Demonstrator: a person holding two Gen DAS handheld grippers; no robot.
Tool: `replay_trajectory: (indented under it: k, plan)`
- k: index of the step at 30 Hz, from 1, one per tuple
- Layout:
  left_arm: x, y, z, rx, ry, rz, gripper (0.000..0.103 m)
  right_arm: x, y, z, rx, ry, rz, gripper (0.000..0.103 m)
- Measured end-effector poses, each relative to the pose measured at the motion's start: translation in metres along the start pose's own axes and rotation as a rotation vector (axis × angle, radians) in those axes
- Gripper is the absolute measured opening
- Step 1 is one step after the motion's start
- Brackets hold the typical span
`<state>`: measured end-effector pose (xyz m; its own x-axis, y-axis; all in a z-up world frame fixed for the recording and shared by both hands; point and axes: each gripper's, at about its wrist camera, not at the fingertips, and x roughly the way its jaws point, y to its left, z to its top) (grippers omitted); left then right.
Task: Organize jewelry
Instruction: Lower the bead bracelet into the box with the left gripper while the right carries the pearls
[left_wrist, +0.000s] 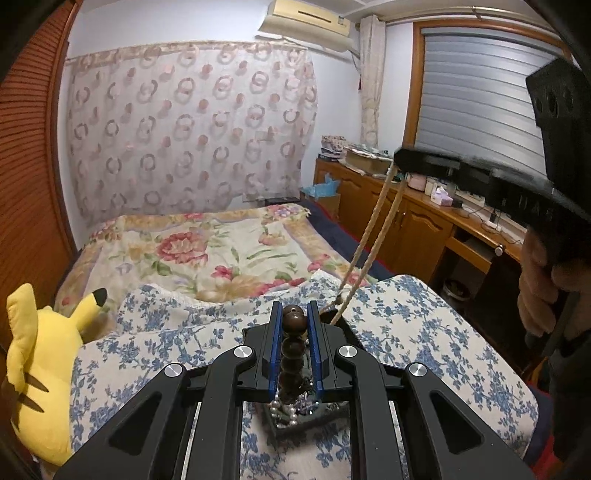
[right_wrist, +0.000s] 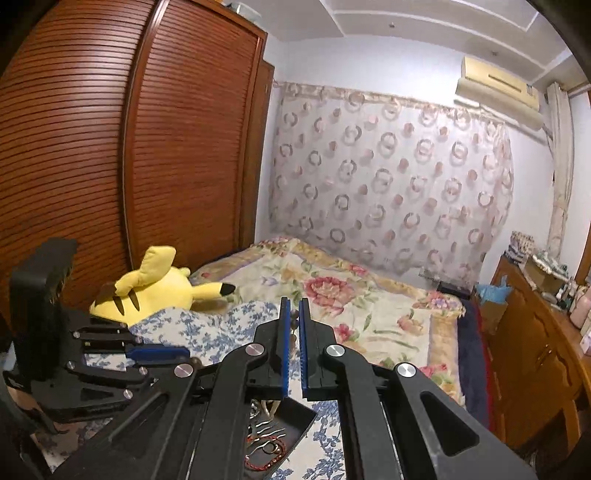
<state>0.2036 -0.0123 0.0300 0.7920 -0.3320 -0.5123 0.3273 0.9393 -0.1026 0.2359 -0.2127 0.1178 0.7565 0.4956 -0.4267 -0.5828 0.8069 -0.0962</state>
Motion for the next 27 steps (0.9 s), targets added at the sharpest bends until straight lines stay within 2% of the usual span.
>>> replay_trajectory:
  k: [7, 11, 13, 15, 16, 22, 27]
  plan:
    - [0.026, 0.001, -0.001, -0.004, 0.038, -0.005, 0.012, 0.046, -0.002, -0.043, 0.019, 0.123, 0.047, 0.005]
    - [0.036, -0.001, -0.006, -0.003, 0.060, -0.018, 0.012, 0.058, -0.004, -0.063, 0.051, 0.174, 0.074, 0.006]
    - [0.039, -0.002, -0.007, 0.001, 0.067, -0.020, 0.012, 0.062, -0.004, -0.073, 0.060, 0.188, 0.072, 0.011]
    - [0.042, -0.003, -0.008, 0.000, 0.078, -0.023, 0.012, 0.063, -0.007, -0.078, 0.073, 0.197, 0.071, 0.021]
    - [0.043, -0.003, -0.008, 0.000, 0.082, -0.027, 0.012, 0.062, -0.008, -0.081, 0.080, 0.199, 0.070, 0.023]
    - [0.038, -0.005, -0.013, -0.002, 0.083, -0.035, 0.013, 0.053, -0.010, -0.097, 0.094, 0.210, 0.066, 0.023]
    - [0.027, -0.002, -0.020, -0.002, 0.082, -0.031, 0.024, 0.033, 0.001, -0.124, 0.101, 0.230, 0.066, 0.023]
